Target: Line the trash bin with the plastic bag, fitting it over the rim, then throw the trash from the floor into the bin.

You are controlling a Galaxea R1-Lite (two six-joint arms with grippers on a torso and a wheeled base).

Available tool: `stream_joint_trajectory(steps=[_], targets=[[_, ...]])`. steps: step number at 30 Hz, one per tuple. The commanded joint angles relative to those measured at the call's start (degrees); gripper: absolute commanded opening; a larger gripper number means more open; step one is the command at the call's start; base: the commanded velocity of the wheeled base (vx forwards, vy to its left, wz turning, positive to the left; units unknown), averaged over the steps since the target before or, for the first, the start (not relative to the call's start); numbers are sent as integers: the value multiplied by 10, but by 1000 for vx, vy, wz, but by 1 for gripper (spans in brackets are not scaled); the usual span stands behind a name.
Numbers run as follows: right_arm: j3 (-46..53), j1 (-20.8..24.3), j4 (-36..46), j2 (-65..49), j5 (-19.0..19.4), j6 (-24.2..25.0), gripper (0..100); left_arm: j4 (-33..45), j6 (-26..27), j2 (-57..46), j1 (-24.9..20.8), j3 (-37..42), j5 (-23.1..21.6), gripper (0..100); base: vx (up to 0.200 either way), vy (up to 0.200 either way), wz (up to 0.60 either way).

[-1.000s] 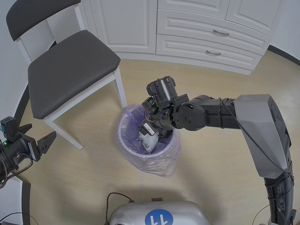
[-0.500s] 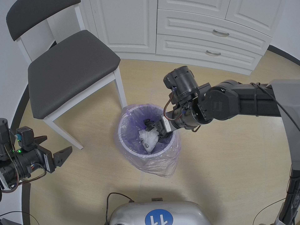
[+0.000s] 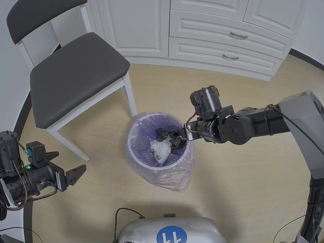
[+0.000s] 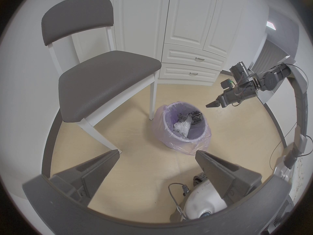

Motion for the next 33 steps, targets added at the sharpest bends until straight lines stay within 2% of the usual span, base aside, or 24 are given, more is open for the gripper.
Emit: stream_joint_trajectory(steps=[1, 5, 8, 14, 18, 33], targets=[[-78, -13, -4, 77, -8, 9, 100, -12, 0, 7, 8, 3, 0, 100, 0, 0, 0], [-88, 1, 8, 76, 11, 47, 100, -13, 0, 5, 10, 2, 0, 100, 0, 0, 0], [-95, 16, 37, 72, 45, 86, 100, -13, 0, 7, 13, 2, 0, 100, 0, 0, 0], [-127, 27, 80, 86, 82, 144, 100, -13, 0, 5, 14, 2, 0, 100, 0, 0, 0], [-136, 31, 77, 103, 97, 147, 100, -13, 0, 5, 14, 2, 0, 100, 0, 0, 0], [-207, 24, 78, 170, 99, 149, 100, -13, 0, 7, 18, 1, 0, 100, 0, 0, 0]])
